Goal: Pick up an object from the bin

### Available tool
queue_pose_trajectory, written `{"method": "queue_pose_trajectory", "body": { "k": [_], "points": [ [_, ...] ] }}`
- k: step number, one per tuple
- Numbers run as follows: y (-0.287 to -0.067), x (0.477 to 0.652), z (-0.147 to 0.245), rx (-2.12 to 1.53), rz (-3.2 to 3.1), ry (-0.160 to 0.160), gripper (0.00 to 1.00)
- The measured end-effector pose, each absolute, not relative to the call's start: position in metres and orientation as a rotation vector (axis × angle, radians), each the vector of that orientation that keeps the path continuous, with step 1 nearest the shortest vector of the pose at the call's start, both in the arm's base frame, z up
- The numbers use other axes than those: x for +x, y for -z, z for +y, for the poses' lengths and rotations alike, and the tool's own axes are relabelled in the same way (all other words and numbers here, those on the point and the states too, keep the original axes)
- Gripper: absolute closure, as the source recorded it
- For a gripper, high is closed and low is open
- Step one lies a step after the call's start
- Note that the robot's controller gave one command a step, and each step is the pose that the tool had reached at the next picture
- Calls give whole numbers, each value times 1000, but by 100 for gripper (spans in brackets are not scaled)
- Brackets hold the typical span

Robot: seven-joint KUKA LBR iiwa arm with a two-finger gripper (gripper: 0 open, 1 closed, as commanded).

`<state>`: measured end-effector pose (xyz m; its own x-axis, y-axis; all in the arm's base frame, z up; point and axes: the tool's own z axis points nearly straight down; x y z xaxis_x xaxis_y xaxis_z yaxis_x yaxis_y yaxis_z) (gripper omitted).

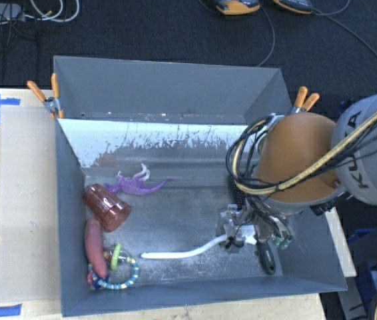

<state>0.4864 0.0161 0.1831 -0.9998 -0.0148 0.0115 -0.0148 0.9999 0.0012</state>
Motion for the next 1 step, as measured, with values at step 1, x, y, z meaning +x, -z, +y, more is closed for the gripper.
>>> {"method": "queue_pose_trajectory", "body": {
  "k": [1],
  "points": [
    [-222,511,5,-17,-3128,2,100]
  ]
}}
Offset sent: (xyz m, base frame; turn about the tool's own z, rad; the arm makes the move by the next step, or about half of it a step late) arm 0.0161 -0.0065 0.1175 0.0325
